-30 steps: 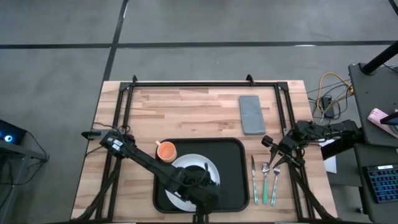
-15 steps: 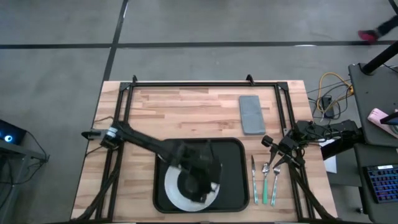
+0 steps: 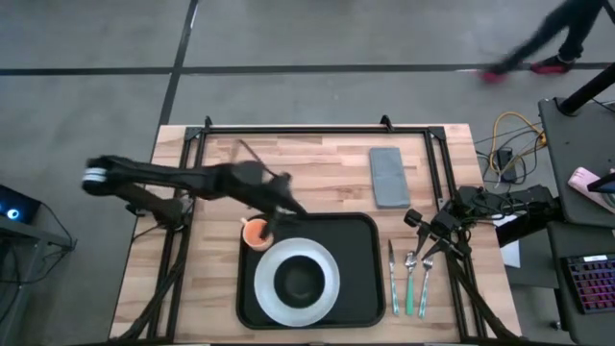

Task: Set up tray
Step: Put the gray napkin to the right of the white plate on the black tray

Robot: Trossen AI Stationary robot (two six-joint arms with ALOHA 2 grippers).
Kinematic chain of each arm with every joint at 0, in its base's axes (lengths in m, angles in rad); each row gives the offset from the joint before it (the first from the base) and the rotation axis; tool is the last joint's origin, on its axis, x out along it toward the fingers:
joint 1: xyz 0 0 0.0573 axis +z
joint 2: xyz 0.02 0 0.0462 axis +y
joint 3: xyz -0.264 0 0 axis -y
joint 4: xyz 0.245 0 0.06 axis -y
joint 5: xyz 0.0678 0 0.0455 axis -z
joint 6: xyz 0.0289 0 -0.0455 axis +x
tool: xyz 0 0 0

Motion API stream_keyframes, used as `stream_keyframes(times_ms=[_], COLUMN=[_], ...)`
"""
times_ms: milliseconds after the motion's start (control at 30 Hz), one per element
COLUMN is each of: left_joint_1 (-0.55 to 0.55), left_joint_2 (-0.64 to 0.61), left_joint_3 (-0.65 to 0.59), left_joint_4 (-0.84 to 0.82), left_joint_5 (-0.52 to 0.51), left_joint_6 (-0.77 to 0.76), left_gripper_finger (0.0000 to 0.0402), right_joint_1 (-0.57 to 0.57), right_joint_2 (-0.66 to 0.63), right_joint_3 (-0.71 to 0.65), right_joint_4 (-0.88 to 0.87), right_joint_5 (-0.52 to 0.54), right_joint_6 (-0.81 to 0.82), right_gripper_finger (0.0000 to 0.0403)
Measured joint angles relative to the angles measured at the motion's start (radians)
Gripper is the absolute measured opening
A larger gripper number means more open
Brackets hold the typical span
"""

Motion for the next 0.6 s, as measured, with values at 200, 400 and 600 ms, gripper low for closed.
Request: stream_keyframes(times_ms=[200, 400, 600], left_joint_1=[0.057, 0.063, 0.062], left_joint_2=[-0.296, -0.431, -0.495], left_joint_3=[-0.343, -0.421, -0.432], left_joint_4=[0.311, 0.261, 0.212], left_joint_5=[0.025, 0.028, 0.028], left_joint_6=[-0.080, -0.061, -0.028], left_gripper_finger=[0.0151, 0.0151, 0.0151], right_joint_1=[0.000, 0.000, 0.000], right_joint_2=[0.000, 0.000, 0.000], right_joint_3=[0.000, 0.000, 0.000], right_joint_4=[0.000, 0.000, 0.000], right_joint_5=[0.000, 0.000, 0.000], right_joint_6=[0.000, 0.000, 0.000], right_gripper_finger=[0.0082, 0.0073, 0.0068])
